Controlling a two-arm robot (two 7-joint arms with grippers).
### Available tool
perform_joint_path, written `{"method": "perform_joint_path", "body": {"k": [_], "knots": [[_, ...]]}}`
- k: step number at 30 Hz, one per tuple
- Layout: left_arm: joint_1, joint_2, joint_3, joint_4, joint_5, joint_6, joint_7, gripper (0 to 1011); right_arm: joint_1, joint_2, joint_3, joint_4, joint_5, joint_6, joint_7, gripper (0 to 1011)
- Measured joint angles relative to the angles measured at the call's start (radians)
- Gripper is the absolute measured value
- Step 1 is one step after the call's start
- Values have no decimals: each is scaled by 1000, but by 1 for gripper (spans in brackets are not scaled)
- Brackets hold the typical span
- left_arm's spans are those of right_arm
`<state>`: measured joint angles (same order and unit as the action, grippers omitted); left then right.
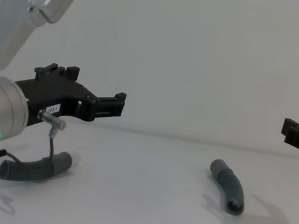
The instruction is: Use both hands to pick up one end of the pipe from the table, align the ends, and insert them.
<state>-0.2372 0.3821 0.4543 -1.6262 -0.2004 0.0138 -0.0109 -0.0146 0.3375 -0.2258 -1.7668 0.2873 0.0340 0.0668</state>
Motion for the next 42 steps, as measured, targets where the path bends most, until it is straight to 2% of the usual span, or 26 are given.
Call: {"method": "perform_joint_path", "body": {"k": [28, 35, 42], "knots": [[0, 0, -2, 0, -1, 1, -2, 1001, 0, 0, 0, 0, 0, 0, 0, 1002], [-1, 10, -12, -17, -22, 42, -25, 1001, 0, 0, 0, 0, 0, 0, 0, 1002], [-9, 31, -22, -63, -38, 137, -49, 1001, 0, 0, 0, 0, 0, 0, 0, 1002]]}}
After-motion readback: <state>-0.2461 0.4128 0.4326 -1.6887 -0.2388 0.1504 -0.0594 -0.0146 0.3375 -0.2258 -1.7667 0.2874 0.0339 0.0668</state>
